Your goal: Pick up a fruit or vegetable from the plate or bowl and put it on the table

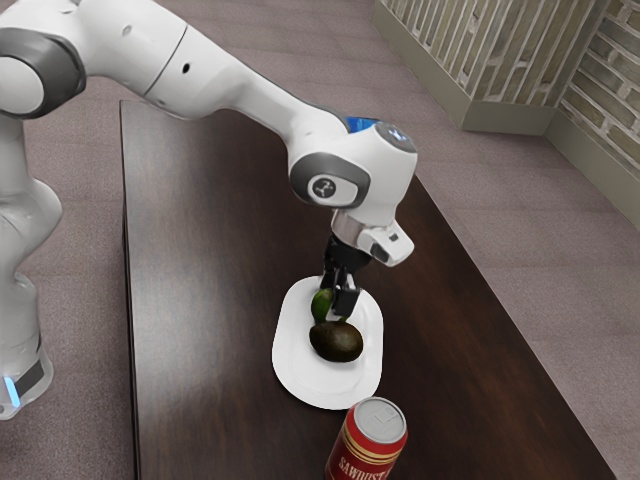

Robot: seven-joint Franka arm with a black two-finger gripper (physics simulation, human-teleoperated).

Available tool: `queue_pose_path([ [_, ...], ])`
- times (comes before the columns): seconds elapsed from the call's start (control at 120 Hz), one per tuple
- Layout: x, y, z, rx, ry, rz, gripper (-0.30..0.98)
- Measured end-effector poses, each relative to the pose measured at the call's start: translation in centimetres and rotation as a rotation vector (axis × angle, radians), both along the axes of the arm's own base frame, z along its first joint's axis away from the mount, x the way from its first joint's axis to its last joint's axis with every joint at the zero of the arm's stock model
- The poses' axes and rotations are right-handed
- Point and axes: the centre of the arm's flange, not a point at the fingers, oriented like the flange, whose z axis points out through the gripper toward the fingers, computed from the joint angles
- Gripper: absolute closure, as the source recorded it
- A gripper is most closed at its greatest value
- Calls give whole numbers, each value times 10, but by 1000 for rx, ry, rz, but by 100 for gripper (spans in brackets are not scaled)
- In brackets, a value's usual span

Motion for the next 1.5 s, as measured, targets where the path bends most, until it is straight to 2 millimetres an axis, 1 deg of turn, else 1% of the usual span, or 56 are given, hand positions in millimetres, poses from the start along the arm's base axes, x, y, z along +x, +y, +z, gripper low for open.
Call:
queue_pose_path([
  [0.233,1,1,1,7,-6,2,35],
  [0.317,0,2,8,5,-20,3,39],
  [0.492,-5,6,39,-17,-74,5,43],
  [0.575,-1,12,67,-19,-131,7,44],
  [0.617,5,21,81,-18,-161,19,44],
  [0.675,12,38,94,-13,-188,46,43],
  [0.733,18,50,104,-4,-211,63,43],
  [0.817,30,65,113,16,-232,83,43],
  [0.925,44,91,113,45,-241,123,43],
  [1.108,66,137,95,100,-221,197,44],
  [1.192,72,152,88,114,-212,218,43],
  [1.283,73,156,86,117,-209,219,43],
  [1.3,73,155,86,117,-209,218,41],
  [1.333,73,154,86,115,-208,213,31],
  [1.383,73,152,86,112,-207,205,22],
  [1.5,74,148,88,105,-211,186,10],
])
